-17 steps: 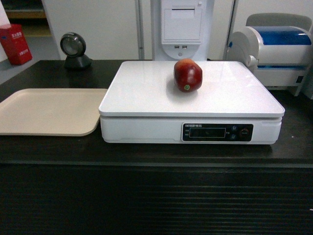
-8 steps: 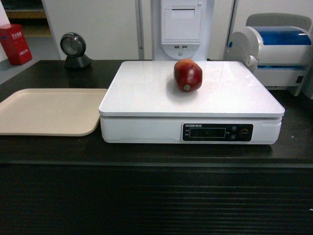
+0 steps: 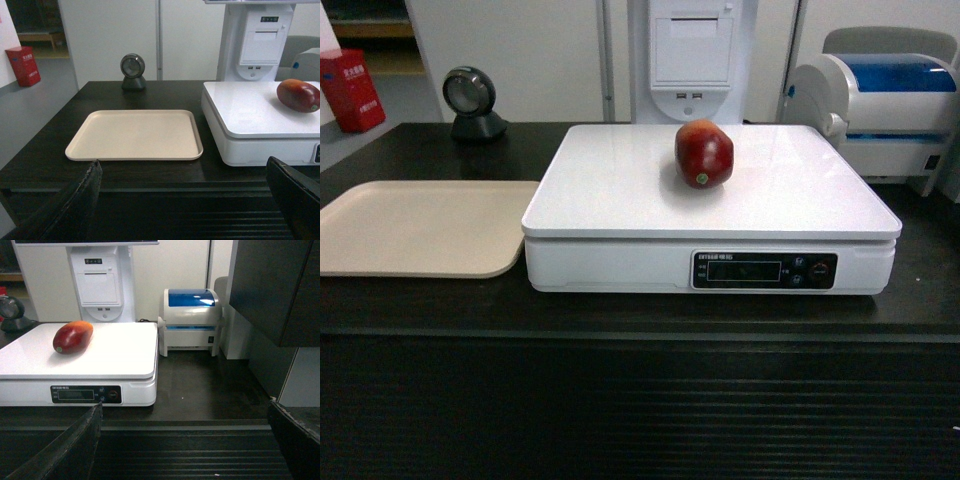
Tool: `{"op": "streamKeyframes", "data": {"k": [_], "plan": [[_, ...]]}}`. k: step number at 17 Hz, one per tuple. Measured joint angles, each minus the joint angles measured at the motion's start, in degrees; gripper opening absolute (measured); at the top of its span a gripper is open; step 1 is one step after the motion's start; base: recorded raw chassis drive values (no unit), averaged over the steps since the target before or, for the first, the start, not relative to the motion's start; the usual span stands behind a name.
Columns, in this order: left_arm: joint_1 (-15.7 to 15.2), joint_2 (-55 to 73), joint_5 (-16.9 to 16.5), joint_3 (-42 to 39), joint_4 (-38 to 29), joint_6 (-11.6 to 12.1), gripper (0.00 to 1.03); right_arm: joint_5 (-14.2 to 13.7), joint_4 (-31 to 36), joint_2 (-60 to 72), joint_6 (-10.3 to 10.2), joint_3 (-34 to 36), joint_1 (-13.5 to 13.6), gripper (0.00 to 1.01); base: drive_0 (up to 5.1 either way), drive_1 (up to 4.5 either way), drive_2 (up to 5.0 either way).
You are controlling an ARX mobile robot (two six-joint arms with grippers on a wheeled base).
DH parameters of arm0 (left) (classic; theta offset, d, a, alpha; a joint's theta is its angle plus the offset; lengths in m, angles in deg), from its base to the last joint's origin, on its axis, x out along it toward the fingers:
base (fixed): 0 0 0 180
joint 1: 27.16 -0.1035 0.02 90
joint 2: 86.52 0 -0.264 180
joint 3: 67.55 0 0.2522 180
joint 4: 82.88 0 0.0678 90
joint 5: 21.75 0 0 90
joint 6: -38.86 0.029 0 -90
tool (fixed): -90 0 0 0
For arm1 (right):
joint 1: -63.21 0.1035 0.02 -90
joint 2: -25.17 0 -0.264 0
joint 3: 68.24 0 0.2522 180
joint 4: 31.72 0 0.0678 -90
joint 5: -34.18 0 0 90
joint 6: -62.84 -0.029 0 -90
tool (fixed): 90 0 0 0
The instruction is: Place dark red mango on scale at checkout
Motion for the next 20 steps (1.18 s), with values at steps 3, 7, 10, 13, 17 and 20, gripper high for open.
{"op": "streamKeyframes", "data": {"k": [3,7,10,13,17,20], "plan": [[0.00,0.00,0.00,0.00,0.00,0.00,0.98,0.00,0.00,0.00,0.02,0.00,0.00,0.98,0.0,0.00,0.0],[0.00,0.00,0.00,0.00,0.00,0.00,0.98,0.00,0.00,0.00,0.00,0.00,0.00,0.98,0.0,0.00,0.0],[0.00,0.00,0.00,0.00,0.00,0.00,0.98,0.02,0.00,0.00,0.02,0.00,0.00,0.98,0.0,0.00,0.0],[0.00,0.00,0.00,0.00,0.00,0.00,0.98,0.00,-0.02,0.00,0.00,0.00,0.00,0.98,0.0,0.00,0.0],[0.00,0.00,-0.02,0.00,0.00,0.00,0.98,0.00,0.00,0.00,0.02,0.00,0.00,0.98,0.0,0.00,0.0],[0.00,0.00,0.00,0.00,-0.02,0.00,0.98,0.00,0.00,0.00,0.00,0.00,0.00,0.98,0.0,0.00,0.0]]}}
